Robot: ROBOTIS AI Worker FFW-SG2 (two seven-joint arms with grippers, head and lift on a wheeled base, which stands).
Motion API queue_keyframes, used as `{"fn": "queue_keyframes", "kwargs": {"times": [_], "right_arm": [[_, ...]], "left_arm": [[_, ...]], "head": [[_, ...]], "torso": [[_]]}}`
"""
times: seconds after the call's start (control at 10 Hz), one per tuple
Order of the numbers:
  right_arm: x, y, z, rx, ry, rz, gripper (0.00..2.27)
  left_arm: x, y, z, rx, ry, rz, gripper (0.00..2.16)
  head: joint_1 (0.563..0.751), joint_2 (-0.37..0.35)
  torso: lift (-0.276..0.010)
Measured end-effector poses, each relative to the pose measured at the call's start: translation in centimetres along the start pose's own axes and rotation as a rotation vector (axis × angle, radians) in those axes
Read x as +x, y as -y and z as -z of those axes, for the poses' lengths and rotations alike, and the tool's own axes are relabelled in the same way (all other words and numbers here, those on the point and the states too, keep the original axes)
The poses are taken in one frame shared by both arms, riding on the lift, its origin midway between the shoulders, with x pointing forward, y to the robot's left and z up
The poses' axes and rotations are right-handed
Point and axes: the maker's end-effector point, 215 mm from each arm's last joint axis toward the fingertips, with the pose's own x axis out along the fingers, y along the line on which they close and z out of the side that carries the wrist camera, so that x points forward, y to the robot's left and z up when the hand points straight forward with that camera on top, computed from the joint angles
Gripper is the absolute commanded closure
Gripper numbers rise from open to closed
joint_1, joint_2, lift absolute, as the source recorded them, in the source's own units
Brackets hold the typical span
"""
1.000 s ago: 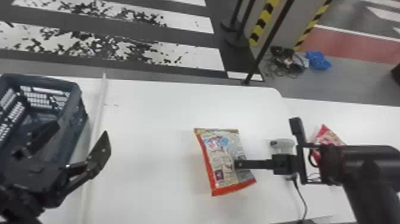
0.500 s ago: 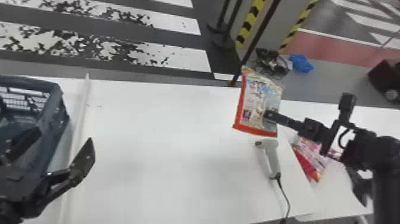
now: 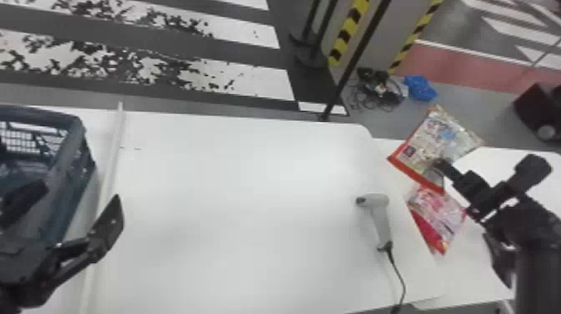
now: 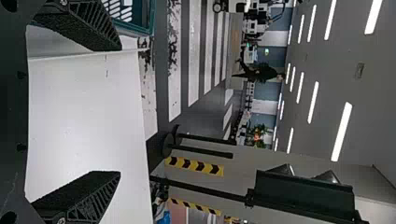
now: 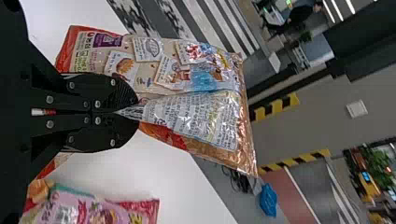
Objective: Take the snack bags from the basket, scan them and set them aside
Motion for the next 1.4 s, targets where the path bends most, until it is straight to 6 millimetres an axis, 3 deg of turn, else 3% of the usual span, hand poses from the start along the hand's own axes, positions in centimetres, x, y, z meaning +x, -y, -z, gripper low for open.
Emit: {"fn": "queue_keyframes", "kwargs": {"times": [0.2,0.4,0.5,0.6,0.7,0.9,1.2,1.3,1.4], "right_arm": [[0.2,7.9,-1.5,-0.003,0.072,0.300,2.25],[-0.2,13.1,-0.1,0.000,0.046,0.474,2.25],[-0.5,15.1,0.5,0.002,0.042,0.527,2.06],[-0.8,16.2,0.4,-0.007,0.049,0.565,1.09],[-0.8,16.5,0.7,-0.018,0.040,0.573,0.00],[-0.9,16.3,2.0,-0.038,-0.019,0.574,0.05],[-3.7,16.2,3.2,-0.134,-0.125,0.687,0.05],[-4.3,14.8,3.9,-0.141,-0.130,0.645,0.06],[-4.5,11.9,4.9,-0.167,-0.110,0.563,0.06]], "left_arm": [[0.3,0.2,0.3,-0.001,-0.005,0.006,0.04],[0.3,0.4,0.3,-0.005,-0.003,0.014,0.04],[0.3,0.5,0.2,-0.006,0.000,0.018,0.04],[0.3,0.6,0.0,-0.005,0.005,0.023,0.04],[0.4,0.7,-0.1,-0.007,0.008,0.024,0.04],[0.4,1.1,-0.3,-0.012,0.012,0.028,0.04],[0.2,1.5,-0.8,-0.012,0.019,0.034,0.04],[0.1,1.7,-1.0,-0.011,0.023,0.035,0.04],[0.0,1.8,-1.1,-0.011,0.025,0.033,0.04]], "head": [[0.695,-0.350],[0.695,-0.350],[0.695,-0.350],[0.695,-0.350],[0.695,-0.350],[0.695,-0.350],[0.695,-0.350],[0.695,-0.350],[0.695,-0.350]], "torso": [[-0.075],[-0.075],[-0.075],[-0.075],[-0.075],[-0.075],[-0.075],[-0.075],[-0.075]]}}
